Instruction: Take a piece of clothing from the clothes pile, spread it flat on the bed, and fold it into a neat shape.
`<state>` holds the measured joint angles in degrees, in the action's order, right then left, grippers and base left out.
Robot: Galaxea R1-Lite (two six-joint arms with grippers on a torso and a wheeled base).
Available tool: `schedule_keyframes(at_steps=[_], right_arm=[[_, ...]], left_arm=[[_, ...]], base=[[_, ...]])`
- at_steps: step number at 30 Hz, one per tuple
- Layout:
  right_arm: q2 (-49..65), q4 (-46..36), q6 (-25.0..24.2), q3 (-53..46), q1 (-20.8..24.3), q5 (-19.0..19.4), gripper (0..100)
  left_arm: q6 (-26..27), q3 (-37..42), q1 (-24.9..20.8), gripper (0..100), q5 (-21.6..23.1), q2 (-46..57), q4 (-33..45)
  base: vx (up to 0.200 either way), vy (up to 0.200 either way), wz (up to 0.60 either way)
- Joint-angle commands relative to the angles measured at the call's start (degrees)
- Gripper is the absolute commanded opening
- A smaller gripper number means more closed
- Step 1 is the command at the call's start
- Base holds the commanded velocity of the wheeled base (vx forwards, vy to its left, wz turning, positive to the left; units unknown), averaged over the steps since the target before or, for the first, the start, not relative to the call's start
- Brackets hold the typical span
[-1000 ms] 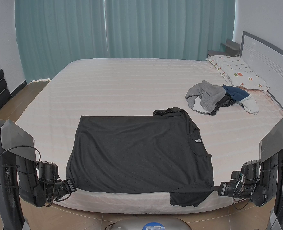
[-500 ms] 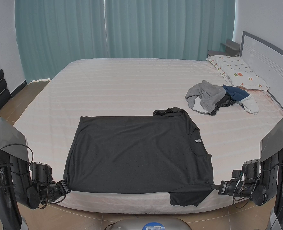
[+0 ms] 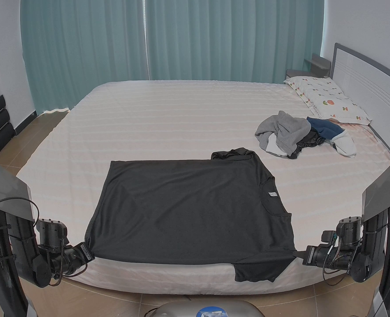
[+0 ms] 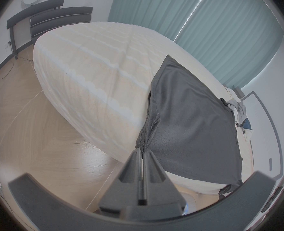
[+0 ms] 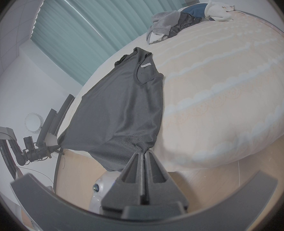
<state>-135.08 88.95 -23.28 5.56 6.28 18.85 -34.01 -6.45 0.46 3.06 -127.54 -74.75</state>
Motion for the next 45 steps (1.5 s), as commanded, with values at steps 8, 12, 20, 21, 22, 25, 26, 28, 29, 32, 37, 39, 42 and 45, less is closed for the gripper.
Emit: schedule_keyframes(at_steps=[8, 12, 20, 21, 22, 25, 26, 28, 29, 32, 37, 39, 42, 45], right_arm=[[1.9, 1.0, -2.0, 4.6, -0.1, -0.6, 0], [1.2, 1.0, -1.9, 8.0, 0.0, -1.1, 0], [-5.0, 1.0, -2.0, 15.6, 0.9, -4.8, 0], [-6.0, 1.0, -2.0, 16.6, 1.2, -5.0, 0], [-6.9, 1.0, -2.1, 17.7, 1.5, -5.1, 0], [-8.5, 0.9, -2.2, 19.2, 1.6, -4.9, 0], [-8.8, 0.9, -2.2, 19.4, 1.6, -4.6, 0], [-8.9, 0.9, -2.3, 19.5, 1.6, -4.5, 0], [-9.1, 1.0, -3.6, 20.0, 1.6, -4.4, 0], [-8.4, 1.0, -6.8, 21.2, 1.2, -4.6, 100], [-6.2, 1.0, -9.2, 20.0, 0.0, -3.6, 100], [-4.4, 1.0, -9.2, 18.0, -0.2, -0.2, 100], [-2.4, 1.0, -8.3, 15.5, -0.5, 3.9, 100], [-2.1, 1.0, -4.9, 14.4, -0.6, 5.8, 100]], left_arm=[[-1.7, -2.9, 0.2, 0, 0.0, 0.5, 0.0], [-2.9, -4.7, 0.2, 0, 0.0, 0.5, 0.0], [-7.5, -9.4, 0.1, 0, 0.2, -2.5, 0.0], [-7.6, -9.4, 0.0, 0, 0.3, -2.8, 0.0], [-7.6, -9.5, -0.1, 0, 0.3, -3.2, 0.0], [-7.6, -9.8, -0.3, 0, 0.3, -3.9, 0.0], [-7.6, -10.2, -0.3, 0, 0.3, -4.0, 0.0], [-7.6, -10.3, -0.3, 0, 0.3, -4.0, 0.0], [-8.4, -11.0, -0.3, 0, 0.2, -4.1, 0.0], [-8.4, -11.8, -0.3, 0, 0.1, -4.6, 0.0], [-8.4, -11.8, -0.4, 0, 0.1, -5.2, 0.0], [-8.4, -11.8, -0.4, 0, 0.2, -5.3, 0.0], [-8.5, -12.1, -0.4, 0, 0.3, -5.4, 0.0], [-8.5, -12.0, -0.4, 0, 0.2, -5.6, 0.0]], base=[[0.000, 0.000, 0.00], [0.000, 0.000, 0.00], [0.000, 0.000, 0.00], [0.000, 0.000, 0.00], [0.000, 0.000, 0.00], [0.000, 0.000, 0.00], [0.000, 0.000, 0.00], [0.000, 0.000, 0.00], [0.000, 0.000, 0.00], [0.000, 0.000, 0.00], [0.000, 0.000, 0.00], [0.000, 0.000, 0.00], [0.000, 0.000, 0.00], [0.000, 0.000, 0.00]])
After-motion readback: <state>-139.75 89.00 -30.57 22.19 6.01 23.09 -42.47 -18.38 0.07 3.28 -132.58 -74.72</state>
